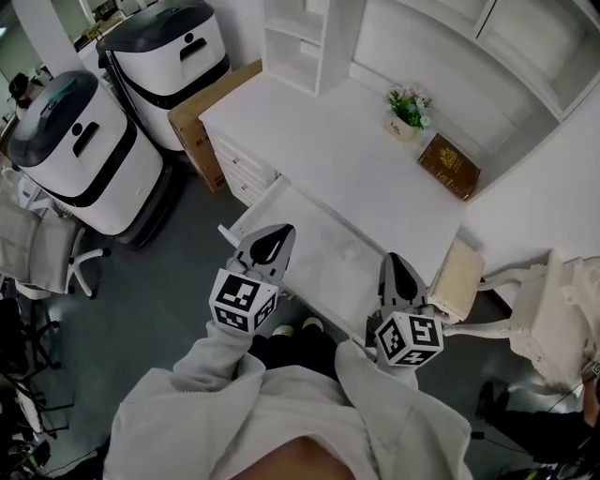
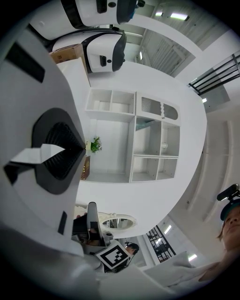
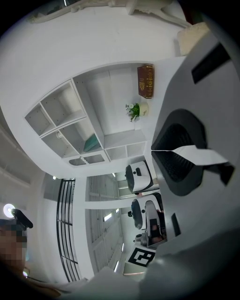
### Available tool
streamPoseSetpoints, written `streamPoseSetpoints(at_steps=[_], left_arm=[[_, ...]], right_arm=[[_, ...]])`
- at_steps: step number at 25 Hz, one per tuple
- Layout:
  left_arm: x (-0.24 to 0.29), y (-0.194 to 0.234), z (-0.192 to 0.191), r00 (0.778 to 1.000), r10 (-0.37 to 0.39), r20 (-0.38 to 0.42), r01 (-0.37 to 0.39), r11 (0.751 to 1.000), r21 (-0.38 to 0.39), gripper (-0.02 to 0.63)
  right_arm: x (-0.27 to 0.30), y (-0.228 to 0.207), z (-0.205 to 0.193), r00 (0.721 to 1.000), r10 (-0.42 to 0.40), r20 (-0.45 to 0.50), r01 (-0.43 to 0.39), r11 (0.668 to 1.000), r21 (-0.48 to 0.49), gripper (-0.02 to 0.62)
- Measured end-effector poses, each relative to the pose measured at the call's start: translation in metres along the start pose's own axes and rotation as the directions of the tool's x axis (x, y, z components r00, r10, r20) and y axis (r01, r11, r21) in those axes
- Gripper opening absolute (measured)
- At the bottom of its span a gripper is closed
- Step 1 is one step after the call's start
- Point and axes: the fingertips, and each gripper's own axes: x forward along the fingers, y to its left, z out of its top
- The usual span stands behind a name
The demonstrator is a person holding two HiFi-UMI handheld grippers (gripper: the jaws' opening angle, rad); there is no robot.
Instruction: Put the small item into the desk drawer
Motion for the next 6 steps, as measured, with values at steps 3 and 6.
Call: streamPoseSetpoints(at_steps=[3,6], left_arm=[[0.0029,0.0002,-0.0025,1.000,-0.003,-0.008,0.003,1.000,-0.002,0.015],[0.0072,0.0008,-0.0040,1.000,-0.006,-0.015,0.006,1.000,-0.003,0.016]], right_arm=[[0.0021,-0.0017,-0.0014,1.000,0.001,-0.003,-0.001,1.000,0.011,0.032],[0.0063,-0.0025,-0.0014,1.000,0.005,-0.005,-0.005,1.000,0.011,0.032]])
